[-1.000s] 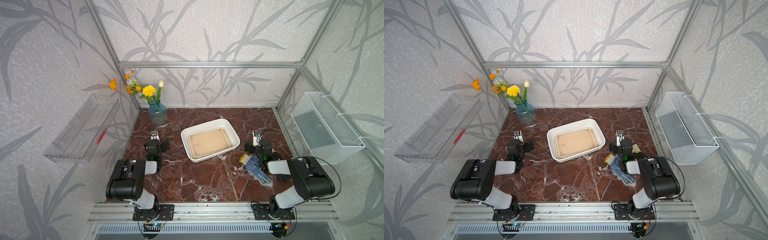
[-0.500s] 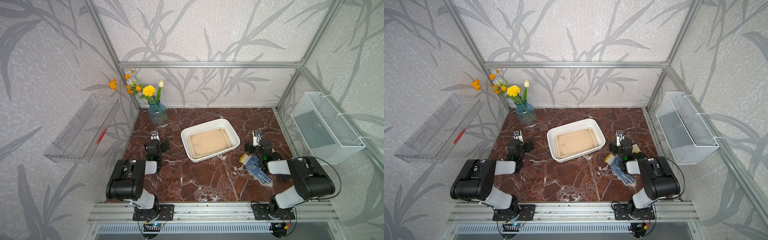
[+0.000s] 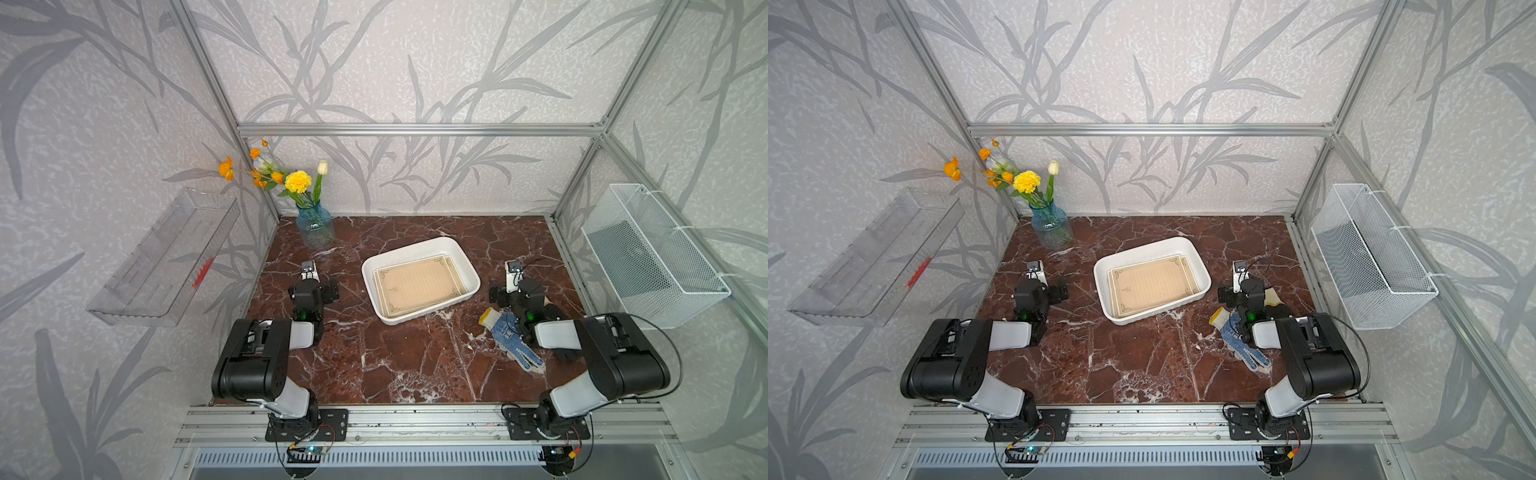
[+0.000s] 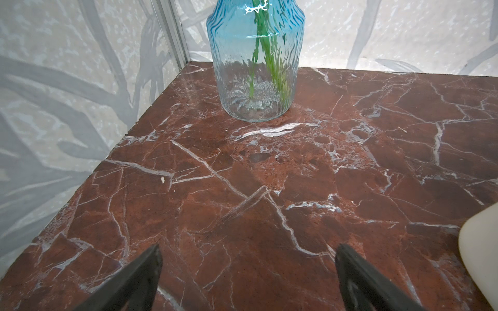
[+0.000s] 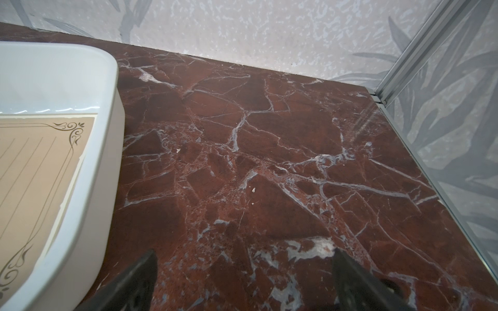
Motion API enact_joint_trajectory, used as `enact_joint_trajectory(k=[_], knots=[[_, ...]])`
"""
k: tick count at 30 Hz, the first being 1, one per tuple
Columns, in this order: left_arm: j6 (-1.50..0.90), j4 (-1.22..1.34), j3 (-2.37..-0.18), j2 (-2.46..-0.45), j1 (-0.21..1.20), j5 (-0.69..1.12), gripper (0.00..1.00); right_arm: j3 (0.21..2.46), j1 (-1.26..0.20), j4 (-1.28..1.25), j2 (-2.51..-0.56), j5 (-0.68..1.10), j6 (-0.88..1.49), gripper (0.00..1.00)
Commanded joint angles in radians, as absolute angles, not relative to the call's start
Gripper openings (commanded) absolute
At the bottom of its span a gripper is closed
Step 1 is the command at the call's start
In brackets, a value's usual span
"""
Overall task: Take out the stationery paper from the storage box
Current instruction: Adjust the storage box at the center of the board.
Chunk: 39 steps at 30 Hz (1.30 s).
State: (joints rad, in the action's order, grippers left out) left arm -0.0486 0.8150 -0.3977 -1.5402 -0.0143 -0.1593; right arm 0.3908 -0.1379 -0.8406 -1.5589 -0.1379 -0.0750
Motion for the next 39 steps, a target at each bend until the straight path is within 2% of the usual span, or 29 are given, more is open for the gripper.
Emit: enact_joint_trajectory(k=[1,10,12,17,20,24,27,30,33,35,39], knots=[[-0.054,0.804,-0.410,-1.523,-0.017,-0.155,1.00,0.405,-0.135,-0.847,-1.542,-0.144,-0.068,0.99],[-0.052,0.818,-0.405,-1.516,-0.016,-0.162,1.00,0.410,-0.125,-0.836,-1.542,-0.122,-0.063,0.99],[-0.050,0.771,-0.412,-1.465,-0.017,-0.165,0.99,0.403,-0.123,-0.844,-1.539,-0.118,-0.066,0.99],[-0.050,0.564,-0.439,-1.279,-0.011,-0.137,0.88,0.361,-0.130,-0.876,-1.452,-0.155,-0.075,0.99],[-0.146,0.380,-0.489,-1.145,-0.002,-0.183,0.83,0.407,-0.162,-0.645,-1.288,-0.231,-0.067,0.95],[-0.340,0.207,-0.596,-1.051,0.012,-0.108,0.69,0.545,-0.229,-0.218,-1.073,-0.221,0.028,0.88],[-0.410,0.053,-0.767,-1.094,0.069,0.000,0.64,0.639,-0.361,-0.021,-0.982,-0.183,0.063,0.82],[-0.390,-0.153,-0.990,-1.203,0.142,0.086,0.64,0.737,-0.556,0.142,-0.968,-0.188,0.073,0.79],[-0.356,-0.314,-1.197,-1.335,0.164,0.216,0.63,0.827,-0.736,0.337,-0.996,-0.277,0.143,0.76],[-0.323,-0.405,-1.307,-1.418,0.164,0.286,0.61,0.852,-0.803,0.419,-1.009,-0.302,0.242,0.70],[-0.260,-0.529,-1.469,-1.578,0.164,0.298,0.51,0.853,-0.863,0.480,-1.026,-0.220,0.433,0.55]])
